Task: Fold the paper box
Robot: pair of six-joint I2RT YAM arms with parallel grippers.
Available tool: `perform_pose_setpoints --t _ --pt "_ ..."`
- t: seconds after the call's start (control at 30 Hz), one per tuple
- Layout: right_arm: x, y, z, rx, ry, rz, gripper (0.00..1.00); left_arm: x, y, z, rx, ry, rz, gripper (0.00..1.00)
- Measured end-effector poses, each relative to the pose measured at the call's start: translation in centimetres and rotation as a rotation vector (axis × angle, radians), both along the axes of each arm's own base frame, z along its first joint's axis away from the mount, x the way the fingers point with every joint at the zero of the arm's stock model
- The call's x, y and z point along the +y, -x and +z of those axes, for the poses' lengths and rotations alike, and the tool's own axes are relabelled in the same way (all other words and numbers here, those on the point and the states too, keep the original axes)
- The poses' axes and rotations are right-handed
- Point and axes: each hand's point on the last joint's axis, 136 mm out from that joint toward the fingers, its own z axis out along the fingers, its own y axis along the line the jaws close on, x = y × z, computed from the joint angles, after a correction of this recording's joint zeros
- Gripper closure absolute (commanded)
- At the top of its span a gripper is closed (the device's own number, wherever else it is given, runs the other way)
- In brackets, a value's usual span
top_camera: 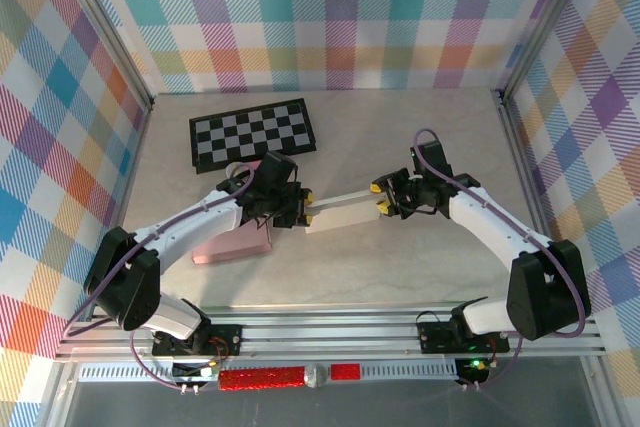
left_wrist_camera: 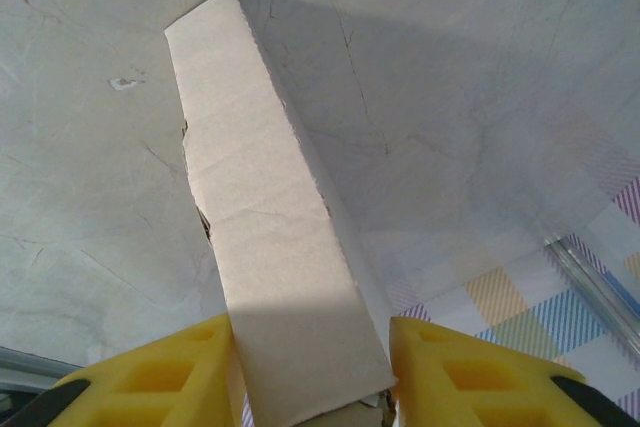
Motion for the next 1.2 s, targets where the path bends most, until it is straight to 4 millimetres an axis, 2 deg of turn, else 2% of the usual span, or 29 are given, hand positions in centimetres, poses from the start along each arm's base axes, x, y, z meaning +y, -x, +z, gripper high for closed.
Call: perform_pose_setpoints --t 0.23,0.33,0.43,0.47,0.6,0.77,0.83,0.9,1.0,1.07,1.2 --pt "0.0 0.0 0.0 0.000 0.000 -0.001 0.59 0.4 -0.6 0.1 -0.010 0.006 0.016 0.35" --pt "0.0 0.0 0.0 0.002 -0.001 -0.003 0.59 1.7 -0.8 0.3 -0.009 -0.026 0.021 0.31" --pt "0.0 0.0 -0.1 0.003 -0.001 -0.004 0.60 3.1 -0.7 1.6 -0.045 -0.043 0.014 0.29" --pt "0.0 -0.1 0.0 0.002 -0.001 -0.004 0.60 3.5 -0.6 2.0 -0.059 -0.046 0.010 0.30" --pt "0.1 -0.3 0.0 0.001 -0.003 -0.005 0.60 4.0 -0.9 4.2 -0.163 -0.038 -0.038 0.44" --pt "0.1 -0.4 0.0 0.000 -0.004 -0.006 0.60 3.1 -1.5 5.1 -0.255 -0.074 -0.197 0.60" --pt "0.1 -0.4 0.0 0.000 -0.004 -0.006 0.60 2.7 -1.7 6.0 -0.287 -0.100 -0.274 0.73" --pt "0.2 -0.5 0.0 0.001 -0.004 -0.006 0.60 2.6 -1.7 6.8 -0.326 -0.120 -0.332 0.79" --pt "0.2 -0.6 0.0 0.001 -0.004 -0.006 0.60 2.6 -1.6 7.9 -0.368 -0.171 -0.435 0.78" --pt "0.2 -0.6 0.0 0.001 -0.004 -0.006 0.60 2.5 -1.8 8.2 -0.382 -0.207 -0.501 0.73" --pt "0.2 -0.6 0.0 0.001 -0.004 -0.006 0.60 2.7 -1.1 6.7 -0.350 -0.241 -0.573 0.62"
